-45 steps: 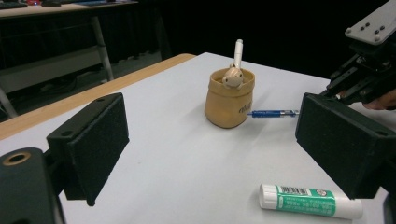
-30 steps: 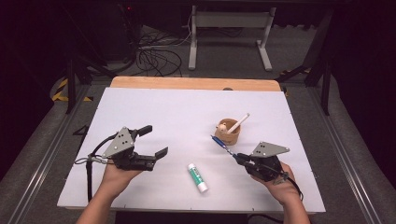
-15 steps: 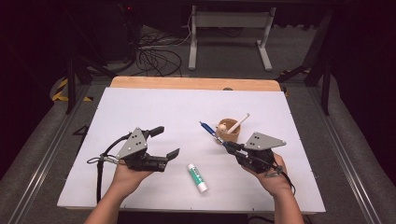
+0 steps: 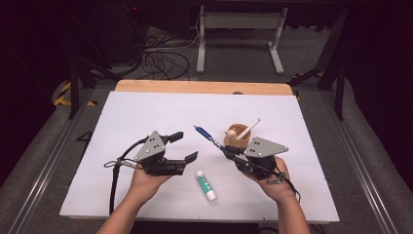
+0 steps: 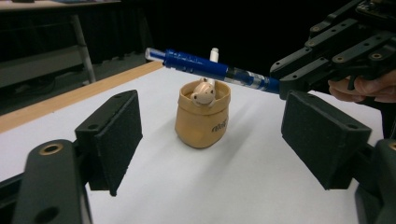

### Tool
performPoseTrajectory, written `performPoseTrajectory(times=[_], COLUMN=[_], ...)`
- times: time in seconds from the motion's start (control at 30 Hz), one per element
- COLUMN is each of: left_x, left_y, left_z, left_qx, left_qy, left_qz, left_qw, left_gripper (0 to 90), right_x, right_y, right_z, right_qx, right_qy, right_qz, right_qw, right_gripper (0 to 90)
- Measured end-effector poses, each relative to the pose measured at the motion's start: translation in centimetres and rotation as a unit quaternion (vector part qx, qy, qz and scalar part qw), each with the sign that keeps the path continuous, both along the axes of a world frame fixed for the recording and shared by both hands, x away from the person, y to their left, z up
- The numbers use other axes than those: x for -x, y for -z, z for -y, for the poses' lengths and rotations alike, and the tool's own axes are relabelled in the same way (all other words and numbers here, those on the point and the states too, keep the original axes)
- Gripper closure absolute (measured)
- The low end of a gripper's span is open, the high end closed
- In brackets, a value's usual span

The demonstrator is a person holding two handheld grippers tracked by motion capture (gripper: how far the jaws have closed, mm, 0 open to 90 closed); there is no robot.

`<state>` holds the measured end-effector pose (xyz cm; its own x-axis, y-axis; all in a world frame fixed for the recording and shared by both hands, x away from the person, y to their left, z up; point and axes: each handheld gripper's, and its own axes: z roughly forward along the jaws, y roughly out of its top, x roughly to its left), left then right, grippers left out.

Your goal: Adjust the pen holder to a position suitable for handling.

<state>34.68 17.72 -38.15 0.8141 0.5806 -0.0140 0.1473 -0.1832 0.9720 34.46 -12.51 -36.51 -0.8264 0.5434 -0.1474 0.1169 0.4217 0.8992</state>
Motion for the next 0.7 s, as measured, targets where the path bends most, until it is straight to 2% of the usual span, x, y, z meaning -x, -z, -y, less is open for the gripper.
performPoseTrajectory(times=[0.13,0.3,0.7], left_x=[-0.3,-0.5,-0.7], left_y=[0.3,0.3,0.4], left_z=[0.2,0.3,0.5], left_qx=[0.021,0.038,0.049], left_qy=[0.006,0.007,0.011], left_qz=[-0.014,-0.019,-0.030], left_qw=[0.9997,0.9991,0.9983], left_gripper=[24.4,26.4,29.3], right_x=[0.3,0.5,0.9], right_y=[-0.1,0.1,0.2], right_z=[-0.1,-0.5,-1.3], right_qx=[-0.008,-0.006,-0.005], right_qy=[-0.010,-0.018,-0.033], right_qz=[0.006,0.011,0.024], right_qw=[0.9999,0.9998,0.9992], right_gripper=[81.2,81.2,81.3])
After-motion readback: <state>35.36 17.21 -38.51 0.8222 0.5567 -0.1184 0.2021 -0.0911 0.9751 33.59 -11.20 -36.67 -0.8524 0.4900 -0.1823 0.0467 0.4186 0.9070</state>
